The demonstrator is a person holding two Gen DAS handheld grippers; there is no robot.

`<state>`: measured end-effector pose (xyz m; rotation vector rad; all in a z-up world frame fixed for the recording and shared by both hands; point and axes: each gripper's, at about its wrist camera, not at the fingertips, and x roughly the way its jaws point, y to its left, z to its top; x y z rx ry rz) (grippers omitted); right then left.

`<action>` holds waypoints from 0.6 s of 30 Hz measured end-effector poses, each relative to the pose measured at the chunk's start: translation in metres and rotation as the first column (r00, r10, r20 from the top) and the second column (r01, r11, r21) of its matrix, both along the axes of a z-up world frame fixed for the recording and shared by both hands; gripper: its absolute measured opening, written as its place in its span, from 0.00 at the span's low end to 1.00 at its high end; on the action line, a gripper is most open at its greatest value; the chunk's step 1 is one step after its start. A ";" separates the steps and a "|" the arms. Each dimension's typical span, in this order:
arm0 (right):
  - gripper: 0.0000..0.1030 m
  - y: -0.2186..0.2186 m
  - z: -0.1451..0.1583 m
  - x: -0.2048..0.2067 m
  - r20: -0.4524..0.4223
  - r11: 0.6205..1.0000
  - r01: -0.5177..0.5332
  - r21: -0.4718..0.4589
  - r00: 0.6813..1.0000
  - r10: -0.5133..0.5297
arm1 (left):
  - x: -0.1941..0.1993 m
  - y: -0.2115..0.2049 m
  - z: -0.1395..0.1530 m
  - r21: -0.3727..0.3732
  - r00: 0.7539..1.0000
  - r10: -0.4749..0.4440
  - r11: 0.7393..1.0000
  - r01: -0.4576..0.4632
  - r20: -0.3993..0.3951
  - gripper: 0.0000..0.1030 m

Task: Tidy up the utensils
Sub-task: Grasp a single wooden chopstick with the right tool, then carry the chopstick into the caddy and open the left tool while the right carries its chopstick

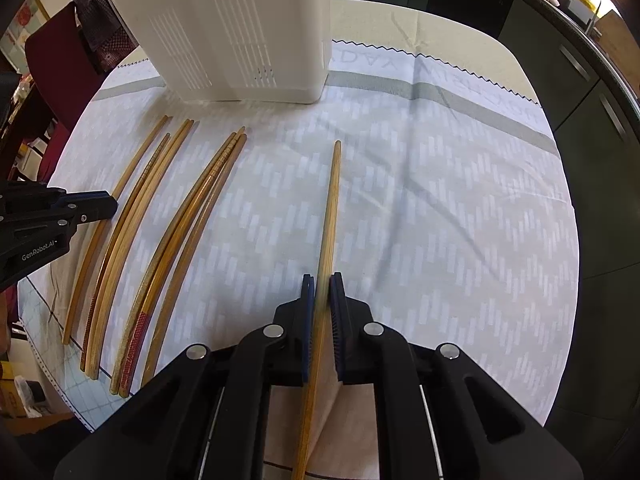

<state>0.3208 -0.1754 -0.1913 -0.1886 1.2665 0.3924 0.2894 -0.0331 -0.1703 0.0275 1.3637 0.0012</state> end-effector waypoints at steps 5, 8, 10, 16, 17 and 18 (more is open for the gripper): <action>0.08 -0.009 0.004 0.000 0.009 0.999 0.020 0.046 1.000 -0.021 | -0.008 0.002 0.012 -0.007 0.999 -0.006 1.000 0.006 0.045 0.06; 0.08 -0.008 0.011 -0.003 0.026 0.997 0.020 0.073 0.999 -0.022 | -0.013 0.005 0.027 -0.014 0.997 -0.006 1.000 0.007 0.078 0.06; 0.08 -0.010 0.021 -0.006 0.049 0.996 0.017 0.091 0.999 -0.022 | -0.016 0.007 0.038 -0.019 0.995 -0.005 1.000 0.007 0.101 0.06; 0.08 -0.016 0.058 -0.021 0.131 0.988 0.009 0.155 0.991 -0.029 | -0.032 0.014 0.071 -0.031 0.984 -0.004 0.999 0.010 0.178 0.06; 0.08 -0.018 0.068 -0.026 0.152 0.985 0.007 0.175 0.988 -0.034 | -0.036 0.014 0.077 -0.032 0.981 -0.005 0.999 0.012 0.194 0.06; 0.08 -0.020 0.074 -0.029 0.166 0.982 0.004 0.187 0.985 -0.036 | -0.039 0.016 0.081 -0.032 0.979 -0.007 0.999 0.013 0.202 0.06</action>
